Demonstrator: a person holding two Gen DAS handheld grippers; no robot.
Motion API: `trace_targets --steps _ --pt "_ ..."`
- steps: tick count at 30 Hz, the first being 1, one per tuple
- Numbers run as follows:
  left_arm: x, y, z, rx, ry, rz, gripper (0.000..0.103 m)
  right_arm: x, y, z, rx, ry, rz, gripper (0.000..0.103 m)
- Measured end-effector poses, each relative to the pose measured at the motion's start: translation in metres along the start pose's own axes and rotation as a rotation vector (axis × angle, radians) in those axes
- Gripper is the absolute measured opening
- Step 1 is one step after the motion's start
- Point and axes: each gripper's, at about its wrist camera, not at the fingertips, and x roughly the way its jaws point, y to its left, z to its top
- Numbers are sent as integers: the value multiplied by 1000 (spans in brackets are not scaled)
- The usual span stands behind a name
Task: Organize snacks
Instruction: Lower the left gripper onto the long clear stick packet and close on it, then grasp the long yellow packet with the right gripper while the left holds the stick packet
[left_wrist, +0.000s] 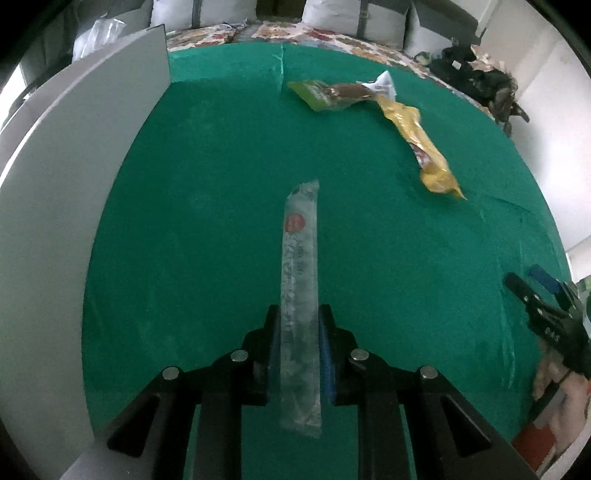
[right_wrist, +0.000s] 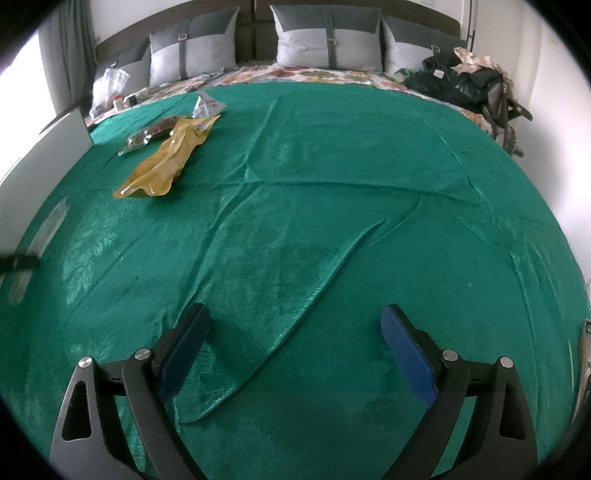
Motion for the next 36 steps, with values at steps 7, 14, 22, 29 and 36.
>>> trace_targets --steps 7,14,22,29,36 --pt "10 11 7 -6 -101 122 82 0 0 0 0 0 0 96" --pt "23 25 10 8 -196 181 103 0 0 0 0 0 0 96" --pt "23 27 10 13 -220 173 103 -1 1 0 -1 7 -8 94" --pt "22 27 10 12 -220 171 103 1 18 54 245 -22 187 94" --pt "22 27 10 11 -220 170 103 78 121 133 29 191 200 94"
